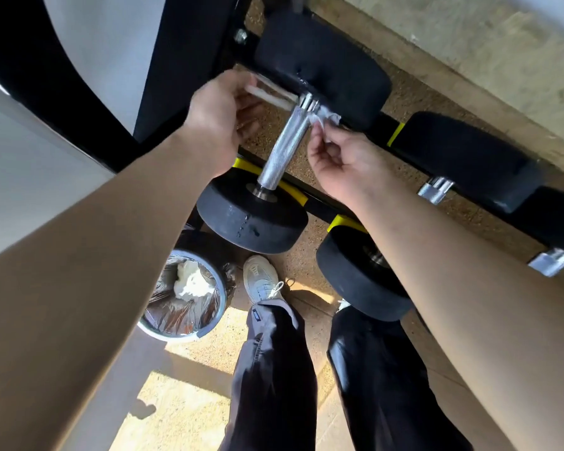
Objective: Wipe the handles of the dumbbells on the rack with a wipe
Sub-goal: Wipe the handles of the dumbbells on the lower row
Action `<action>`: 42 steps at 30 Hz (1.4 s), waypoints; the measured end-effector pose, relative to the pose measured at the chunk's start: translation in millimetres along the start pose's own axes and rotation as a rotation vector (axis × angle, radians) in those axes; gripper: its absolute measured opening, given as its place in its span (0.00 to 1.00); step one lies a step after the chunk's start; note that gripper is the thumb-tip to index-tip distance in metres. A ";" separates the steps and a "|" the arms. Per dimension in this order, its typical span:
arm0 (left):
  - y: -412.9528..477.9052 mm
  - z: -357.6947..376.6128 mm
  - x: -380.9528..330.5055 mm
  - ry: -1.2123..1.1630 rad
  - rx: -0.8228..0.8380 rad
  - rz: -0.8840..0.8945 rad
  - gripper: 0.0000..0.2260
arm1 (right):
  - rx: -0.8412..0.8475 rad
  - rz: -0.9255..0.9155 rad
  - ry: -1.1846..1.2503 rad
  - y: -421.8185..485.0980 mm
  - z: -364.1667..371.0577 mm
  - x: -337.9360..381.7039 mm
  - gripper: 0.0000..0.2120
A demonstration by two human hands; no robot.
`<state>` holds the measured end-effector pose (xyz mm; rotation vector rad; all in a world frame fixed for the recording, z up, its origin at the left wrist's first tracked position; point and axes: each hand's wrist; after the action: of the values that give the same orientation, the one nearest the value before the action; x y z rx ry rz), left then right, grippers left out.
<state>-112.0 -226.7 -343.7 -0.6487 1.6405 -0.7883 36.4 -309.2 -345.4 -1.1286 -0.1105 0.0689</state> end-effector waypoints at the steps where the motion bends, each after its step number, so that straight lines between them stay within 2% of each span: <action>1: -5.2 6.3 -0.9 0.043 0.027 0.010 0.05 | 0.004 -0.015 -0.012 -3.6 -6.3 4.5 0.04; 2: -9.0 12.5 -1.3 0.113 0.055 0.020 0.04 | 0.006 -0.026 -0.018 -7.4 -14.9 10.1 0.04; 3: -10.8 17.5 -1.0 0.168 0.074 0.019 0.08 | 0.002 -0.035 -0.019 -10.4 -23.6 15.0 0.04; 5: -10.9 18.6 1.3 0.248 0.058 0.012 0.21 | -0.013 -0.061 -0.032 -16.2 -36.3 20.5 0.04; 6: -11.6 18.3 1.7 0.251 0.052 0.010 0.19 | -0.012 -0.068 -0.050 -17.4 -38.4 21.2 0.04; 8: -19.4 10.7 0.0 0.258 0.050 -0.002 0.06 | 0.002 -0.059 -0.100 -14.0 -31.4 12.5 0.03; 10: -22.1 -0.6 5.0 0.267 0.019 0.006 0.15 | 0.027 -0.043 -0.150 -8.7 -17.6 0.1 0.03; 11: -22.4 -3.9 11.2 0.271 0.005 0.041 0.15 | 0.033 -0.045 -0.174 -6.3 -13.1 -2.8 0.03; 17: -32.4 11.8 20.1 0.461 0.101 0.170 0.08 | -0.072 -0.116 -0.434 -13.7 -38.4 17.1 0.03; 21: -35.8 -1.0 16.3 0.532 0.064 0.195 0.05 | 0.001 -0.152 -0.535 -11.4 -40.8 9.0 0.04; 24: -39.8 -16.3 19.5 0.459 0.156 0.253 0.10 | 0.052 -0.204 -0.660 -7.4 -29.6 -3.3 0.07; 26: -45.4 -18.9 21.8 0.401 0.215 0.281 0.12 | 0.027 -0.272 -0.779 -8.7 -28.2 -6.7 0.08; 29: -55.7 -18.5 24.2 0.284 0.245 0.306 0.06 | -0.015 -0.394 -0.852 -17.7 -35.2 -5.1 0.10; 31: -63.9 -17.3 25.5 0.209 0.250 0.307 0.07 | 0.043 -0.431 -0.911 -25.2 -40.0 -4.9 0.17; 34: -79.2 -10.7 32.1 0.188 0.347 0.299 0.07 | 0.295 -0.478 -1.164 -37.0 -40.7 -8.9 0.31; 35: -82.9 -9.9 33.8 0.168 0.373 0.292 0.08 | 0.356 -0.503 -1.255 -38.4 -39.8 -12.5 0.31; 37: -87.9 -11.0 32.8 0.134 0.370 0.269 0.09 | 0.381 -0.530 -1.369 -38.0 -37.5 -19.4 0.22; 39: -83.1 -15.9 34.3 0.157 0.254 0.279 0.10 | 0.348 -0.458 -1.255 -38.8 -35.1 -21.9 0.14; 42: -70.4 -21.2 40.6 0.327 0.065 0.308 0.16 | 0.251 -0.237 -0.772 -42.9 -26.4 -18.0 0.16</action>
<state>-140.6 -298.4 -310.6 -0.2162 1.9439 -0.7435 21.8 -353.1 -318.7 -0.7808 -0.8970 0.2969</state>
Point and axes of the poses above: each hand's wrist, its own y-axis towards the middle knuckle, its own z-axis out of the palm, x = y × z, and after that the axes turned 9 degrees about y, right-handed
